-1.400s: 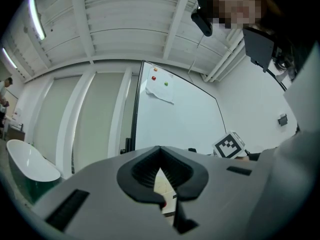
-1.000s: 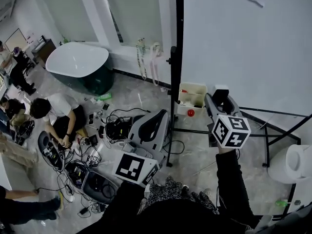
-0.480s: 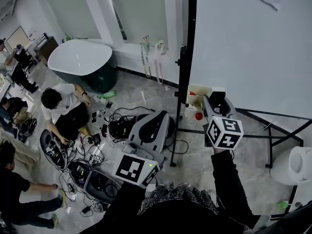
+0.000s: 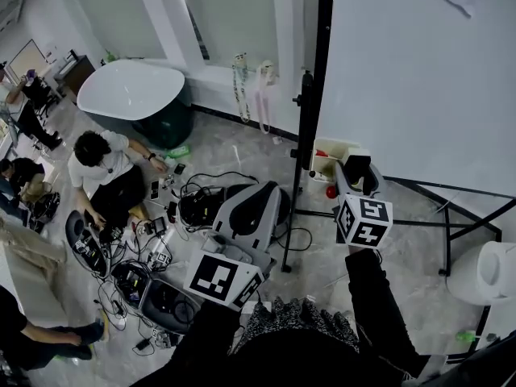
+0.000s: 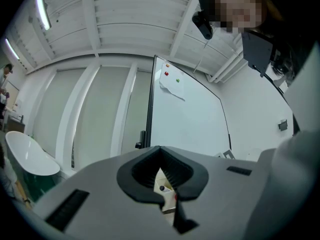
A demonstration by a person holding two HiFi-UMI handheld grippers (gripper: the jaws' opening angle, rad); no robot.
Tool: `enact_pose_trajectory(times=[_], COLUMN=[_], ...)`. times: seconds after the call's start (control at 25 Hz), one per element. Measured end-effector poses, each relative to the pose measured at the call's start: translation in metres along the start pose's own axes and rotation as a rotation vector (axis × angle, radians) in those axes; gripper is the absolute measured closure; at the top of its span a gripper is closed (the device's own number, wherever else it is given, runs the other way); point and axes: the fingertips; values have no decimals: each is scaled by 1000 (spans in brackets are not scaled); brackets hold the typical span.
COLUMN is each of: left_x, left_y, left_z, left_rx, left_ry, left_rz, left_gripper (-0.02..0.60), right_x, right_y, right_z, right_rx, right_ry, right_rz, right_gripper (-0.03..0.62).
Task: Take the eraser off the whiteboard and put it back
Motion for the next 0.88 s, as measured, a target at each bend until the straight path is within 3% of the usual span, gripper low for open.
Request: enact_pose_trajectory(times=[0.88], left_x=[12], left_y=[18], left_z=[-5], left_rx=[-24], left_ry=[4], left_rz=[-17], left_gripper=[575], right_x=[1], right_y=[2], right_z=[4], right_rx=[22], right_ry=[-70], right_rz=[17], right_gripper=[321])
Point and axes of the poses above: the fingertips, and each gripper's own axes: y forward along the fingers, x to its right, z out of its top, and after that the axes turned 15 degrees about -x, right-handed
